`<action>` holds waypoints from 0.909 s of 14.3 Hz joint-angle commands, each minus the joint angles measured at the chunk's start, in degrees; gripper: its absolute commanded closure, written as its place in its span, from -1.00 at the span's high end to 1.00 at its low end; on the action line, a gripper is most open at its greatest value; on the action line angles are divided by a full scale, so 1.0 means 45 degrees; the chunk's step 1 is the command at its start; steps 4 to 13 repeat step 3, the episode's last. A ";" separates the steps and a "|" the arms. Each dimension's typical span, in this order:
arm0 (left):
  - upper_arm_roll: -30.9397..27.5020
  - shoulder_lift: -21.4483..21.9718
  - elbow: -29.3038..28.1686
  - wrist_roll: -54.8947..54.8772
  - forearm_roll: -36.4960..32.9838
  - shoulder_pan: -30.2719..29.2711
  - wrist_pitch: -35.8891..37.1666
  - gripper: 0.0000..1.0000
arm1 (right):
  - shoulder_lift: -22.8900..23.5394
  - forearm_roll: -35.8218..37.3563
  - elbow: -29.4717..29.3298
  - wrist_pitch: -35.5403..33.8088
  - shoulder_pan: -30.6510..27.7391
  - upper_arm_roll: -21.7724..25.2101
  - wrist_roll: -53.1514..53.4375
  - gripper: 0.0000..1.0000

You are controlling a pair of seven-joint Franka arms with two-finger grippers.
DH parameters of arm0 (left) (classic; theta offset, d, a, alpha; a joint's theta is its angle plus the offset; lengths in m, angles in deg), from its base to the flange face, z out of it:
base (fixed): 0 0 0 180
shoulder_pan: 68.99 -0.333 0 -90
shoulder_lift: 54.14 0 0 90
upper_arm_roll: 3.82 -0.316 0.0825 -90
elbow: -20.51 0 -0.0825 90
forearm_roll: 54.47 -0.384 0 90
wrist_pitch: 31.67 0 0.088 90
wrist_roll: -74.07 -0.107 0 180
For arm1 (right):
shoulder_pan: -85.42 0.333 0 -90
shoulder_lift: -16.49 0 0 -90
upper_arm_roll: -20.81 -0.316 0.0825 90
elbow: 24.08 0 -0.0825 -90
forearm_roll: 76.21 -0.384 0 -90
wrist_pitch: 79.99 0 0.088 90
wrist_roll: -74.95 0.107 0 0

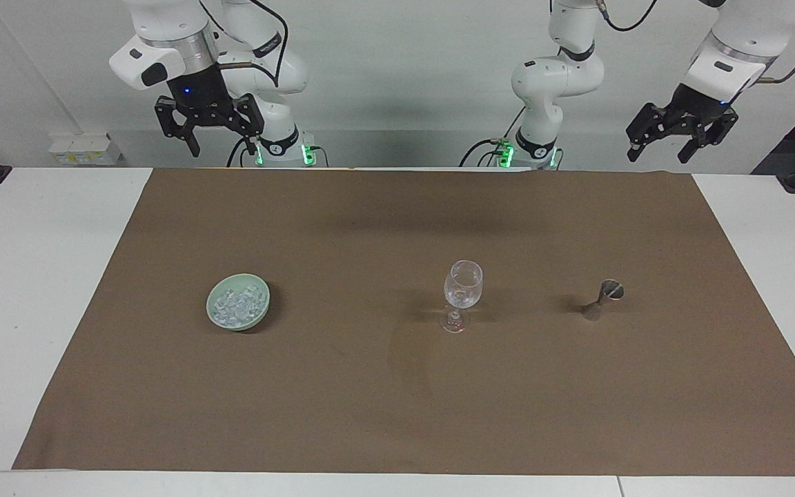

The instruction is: Pour wine and add ice with both arms

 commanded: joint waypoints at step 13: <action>0.0016 0.0173 -0.0056 -0.0031 0.0144 -0.0100 0.0149 1.00 | -0.0140 -0.0241 0.0203 -0.0011 -0.0345 -0.0136 -0.0247 1.00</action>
